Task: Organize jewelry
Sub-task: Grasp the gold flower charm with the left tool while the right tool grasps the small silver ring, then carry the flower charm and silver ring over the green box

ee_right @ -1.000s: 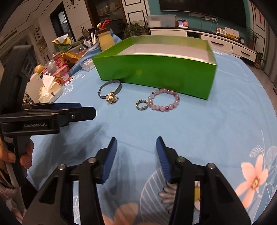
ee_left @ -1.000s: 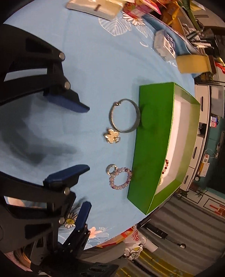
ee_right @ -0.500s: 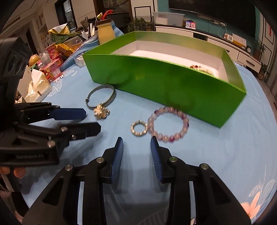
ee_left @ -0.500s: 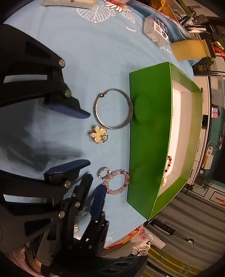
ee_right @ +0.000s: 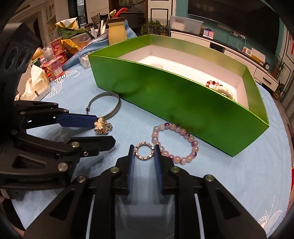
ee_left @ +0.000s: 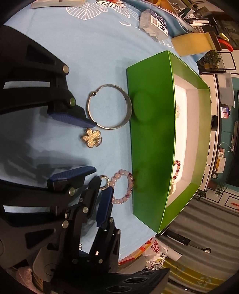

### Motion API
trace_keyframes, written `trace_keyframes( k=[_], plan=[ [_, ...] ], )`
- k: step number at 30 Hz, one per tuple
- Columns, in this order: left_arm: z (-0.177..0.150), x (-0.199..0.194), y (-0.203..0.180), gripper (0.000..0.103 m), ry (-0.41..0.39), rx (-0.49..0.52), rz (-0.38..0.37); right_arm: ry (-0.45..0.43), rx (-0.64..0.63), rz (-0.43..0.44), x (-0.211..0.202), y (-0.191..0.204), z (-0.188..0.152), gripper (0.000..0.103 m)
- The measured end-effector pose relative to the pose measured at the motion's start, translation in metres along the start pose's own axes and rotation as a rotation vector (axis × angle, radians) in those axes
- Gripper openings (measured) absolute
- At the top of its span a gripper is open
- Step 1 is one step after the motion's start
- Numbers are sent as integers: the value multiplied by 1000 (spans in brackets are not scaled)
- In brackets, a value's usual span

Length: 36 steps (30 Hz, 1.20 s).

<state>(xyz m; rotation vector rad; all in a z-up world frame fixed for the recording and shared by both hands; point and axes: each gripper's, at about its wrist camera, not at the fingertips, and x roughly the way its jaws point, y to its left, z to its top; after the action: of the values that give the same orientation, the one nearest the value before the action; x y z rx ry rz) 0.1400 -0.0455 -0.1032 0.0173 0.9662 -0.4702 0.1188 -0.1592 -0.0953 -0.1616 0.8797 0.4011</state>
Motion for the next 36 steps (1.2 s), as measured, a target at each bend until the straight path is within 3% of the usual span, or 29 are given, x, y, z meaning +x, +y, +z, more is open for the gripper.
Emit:
trace_keyframes(
  k=[3, 5, 17, 28, 36],
  plan=[
    [1, 1, -1, 34, -5, 6, 18, -4, 8, 2, -2, 0, -3, 21],
    [0, 2, -2, 20, -3, 9, 19, -6, 17, 6, -5, 0, -6, 21],
    [-13, -7, -8, 20, 0, -7, 2, -23, 135, 34, -28, -11, -28, 21],
    [-34, -40, -4, 20, 4, -80, 20, -76, 189, 49, -62, -11, -41, 21],
    [-42, -63, -7, 20, -19, -77, 28, -102, 231, 49, -81, -15, -48, 21]
  ],
)
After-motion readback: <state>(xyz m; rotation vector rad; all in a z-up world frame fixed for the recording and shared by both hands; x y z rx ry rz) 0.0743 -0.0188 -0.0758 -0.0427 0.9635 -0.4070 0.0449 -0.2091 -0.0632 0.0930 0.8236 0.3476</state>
